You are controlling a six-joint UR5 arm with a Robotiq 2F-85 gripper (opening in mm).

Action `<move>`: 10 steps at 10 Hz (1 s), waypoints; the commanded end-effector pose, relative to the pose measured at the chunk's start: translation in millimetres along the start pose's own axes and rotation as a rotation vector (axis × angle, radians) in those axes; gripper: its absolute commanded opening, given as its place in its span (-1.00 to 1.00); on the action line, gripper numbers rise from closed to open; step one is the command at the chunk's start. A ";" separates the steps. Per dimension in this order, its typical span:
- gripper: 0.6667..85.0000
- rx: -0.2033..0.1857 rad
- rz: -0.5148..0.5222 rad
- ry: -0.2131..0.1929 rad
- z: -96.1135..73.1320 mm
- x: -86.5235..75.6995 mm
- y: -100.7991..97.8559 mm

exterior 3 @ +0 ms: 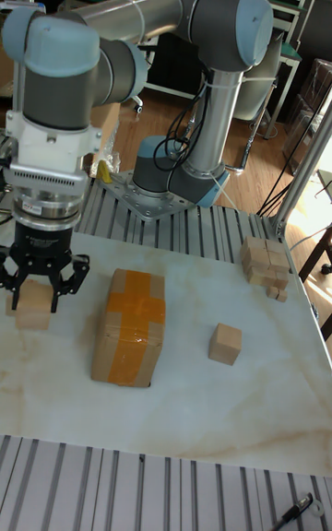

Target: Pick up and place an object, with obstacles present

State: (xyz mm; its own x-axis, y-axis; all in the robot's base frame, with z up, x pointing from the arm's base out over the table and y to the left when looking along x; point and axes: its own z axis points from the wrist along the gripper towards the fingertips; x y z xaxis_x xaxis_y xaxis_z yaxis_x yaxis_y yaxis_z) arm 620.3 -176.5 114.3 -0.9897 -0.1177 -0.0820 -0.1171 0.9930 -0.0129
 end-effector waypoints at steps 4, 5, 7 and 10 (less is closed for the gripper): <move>-0.98 -0.010 -0.060 -0.035 47.6 5.4 -23.6; -0.98 -0.030 -0.031 -0.025 45.4 8.4 -18.6; -0.98 -0.025 -0.029 -0.002 45.5 14.5 -19.9; -0.87 -0.016 -0.066 -0.030 65.1 7.3 -26.9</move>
State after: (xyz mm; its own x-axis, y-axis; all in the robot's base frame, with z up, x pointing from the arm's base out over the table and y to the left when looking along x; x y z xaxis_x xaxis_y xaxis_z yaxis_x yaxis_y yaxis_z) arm 617.4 -200.6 60.7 -0.9803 -0.1736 -0.0945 -0.1738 0.9848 -0.0063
